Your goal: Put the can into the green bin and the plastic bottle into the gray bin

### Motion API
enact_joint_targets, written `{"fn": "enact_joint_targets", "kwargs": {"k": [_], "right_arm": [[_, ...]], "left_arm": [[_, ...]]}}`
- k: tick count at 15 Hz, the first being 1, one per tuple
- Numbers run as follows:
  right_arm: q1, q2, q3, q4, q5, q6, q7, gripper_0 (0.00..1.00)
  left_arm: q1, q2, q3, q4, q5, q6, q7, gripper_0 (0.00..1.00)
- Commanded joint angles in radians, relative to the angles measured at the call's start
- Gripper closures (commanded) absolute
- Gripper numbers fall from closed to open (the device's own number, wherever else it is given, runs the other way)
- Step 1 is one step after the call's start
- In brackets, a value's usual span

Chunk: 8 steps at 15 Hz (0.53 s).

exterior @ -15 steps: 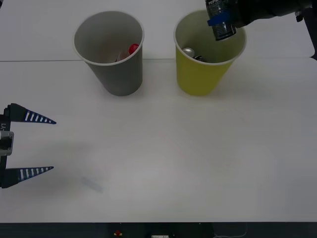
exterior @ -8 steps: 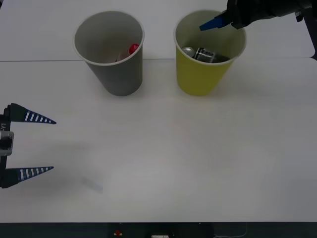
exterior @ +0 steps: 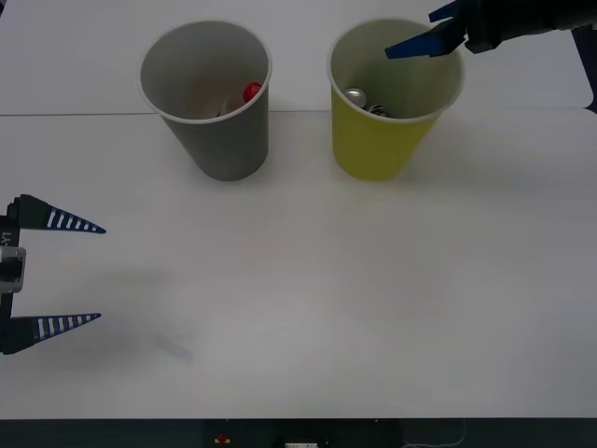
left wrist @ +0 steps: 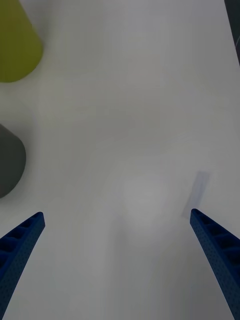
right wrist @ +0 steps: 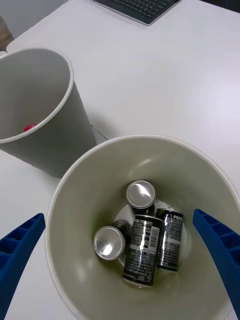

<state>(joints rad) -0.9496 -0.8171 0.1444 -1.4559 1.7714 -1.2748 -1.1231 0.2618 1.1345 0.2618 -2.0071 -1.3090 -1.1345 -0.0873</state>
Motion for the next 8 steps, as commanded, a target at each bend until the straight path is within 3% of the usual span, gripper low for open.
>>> {"fn": "enact_joint_targets", "kwargs": {"k": [1,3,8], "right_arm": [[0.091,-0.034,-0.055,-0.115,-0.033,0.0,0.017,0.0],[0.178,-0.051,-0.115,-0.193,-0.075,0.002,0.108,0.0],[0.37,-0.106,-0.209,-0.227,-0.299,0.002,0.411,0.0]], "left_arm": [[0.0,0.0,0.0,0.0,0.0,0.0,0.0,0.0],[0.0,0.0,0.0,0.0,0.0,0.0,0.0,0.0],[0.0,0.0,0.0,0.0,0.0,0.0,0.0,0.0]]}}
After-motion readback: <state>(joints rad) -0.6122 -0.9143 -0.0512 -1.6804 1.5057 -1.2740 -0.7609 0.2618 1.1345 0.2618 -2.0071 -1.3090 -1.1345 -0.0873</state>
